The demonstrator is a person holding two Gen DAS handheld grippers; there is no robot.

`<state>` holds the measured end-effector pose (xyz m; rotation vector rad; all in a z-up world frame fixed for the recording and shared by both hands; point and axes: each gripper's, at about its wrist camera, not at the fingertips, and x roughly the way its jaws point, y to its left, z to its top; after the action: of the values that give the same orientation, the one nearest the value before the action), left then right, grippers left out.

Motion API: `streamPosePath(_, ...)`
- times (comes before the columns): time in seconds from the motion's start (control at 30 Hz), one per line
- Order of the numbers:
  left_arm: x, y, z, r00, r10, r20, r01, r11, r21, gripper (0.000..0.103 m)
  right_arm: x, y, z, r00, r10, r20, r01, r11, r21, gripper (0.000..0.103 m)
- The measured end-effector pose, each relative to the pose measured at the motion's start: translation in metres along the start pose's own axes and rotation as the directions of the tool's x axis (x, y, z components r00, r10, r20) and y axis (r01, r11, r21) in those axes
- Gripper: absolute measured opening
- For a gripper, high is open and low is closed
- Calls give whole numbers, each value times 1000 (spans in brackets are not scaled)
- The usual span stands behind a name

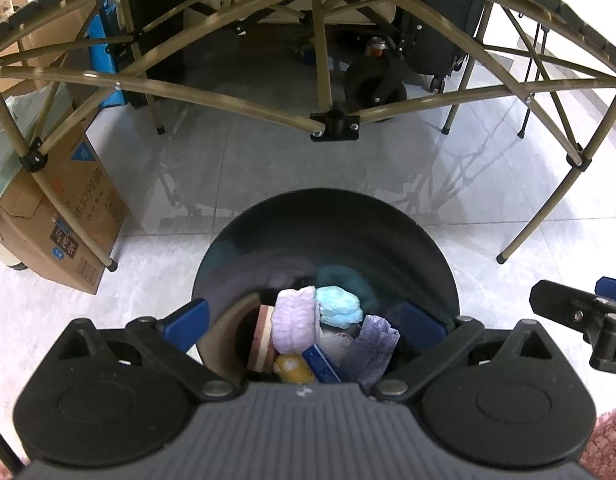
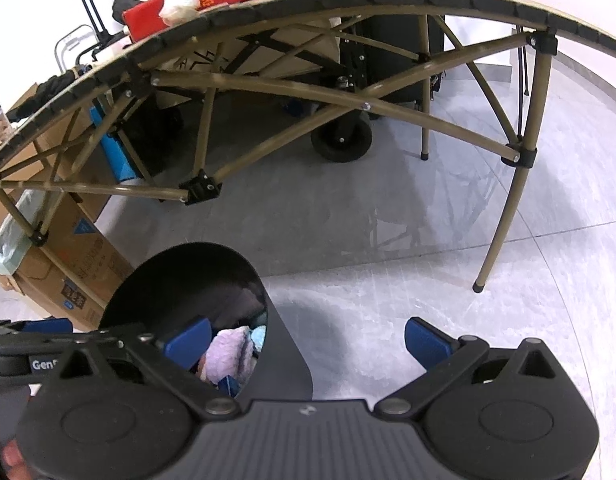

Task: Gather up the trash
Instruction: 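Raise both open tools from the bin back toward the table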

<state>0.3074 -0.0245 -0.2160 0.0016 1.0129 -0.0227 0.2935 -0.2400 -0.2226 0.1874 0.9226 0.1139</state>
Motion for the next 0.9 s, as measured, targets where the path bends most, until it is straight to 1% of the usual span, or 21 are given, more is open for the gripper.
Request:
streamPosePath(0.17, -15, 3, 3, 999, 13, 47, -12, 1000, -4, 103, -9, 2, 3, 999, 18, 48, -18, 1000, -5, 103)
streamPosePath(0.27, -25, 7, 5, 997, 21, 78, -20, 1000, -10, 103, -19, 5, 6, 994, 34, 100, -32, 999, -17, 103)
streamPosePath(0.37, -39, 13, 8, 992, 26, 122, -23, 1000, -21, 103, -30, 8, 8, 985, 53, 164, -47, 998, -40, 103)
streamPosePath(0.57, -66, 24, 13, 975, 60, 215, -53, 998, -35, 103, -51, 17, 11, 953, 111, 281, -87, 992, -96, 103)
streamPosePath(0.77, -93, 34, 16, 947, 95, 308, -85, 995, -48, 103, -71, 31, 15, 917, 168, 361, -117, 980, -159, 103)
streamPosePath(0.83, -101, 39, 18, 939, 98, 329, -82, 995, -62, 103, -78, 37, 22, 905, 181, 386, -118, 976, -183, 103)
streamPosePath(0.9, -107, 42, 21, 937, 87, 338, -64, 995, -78, 103, -86, 44, 29, 889, 191, 416, -114, 973, -202, 103)
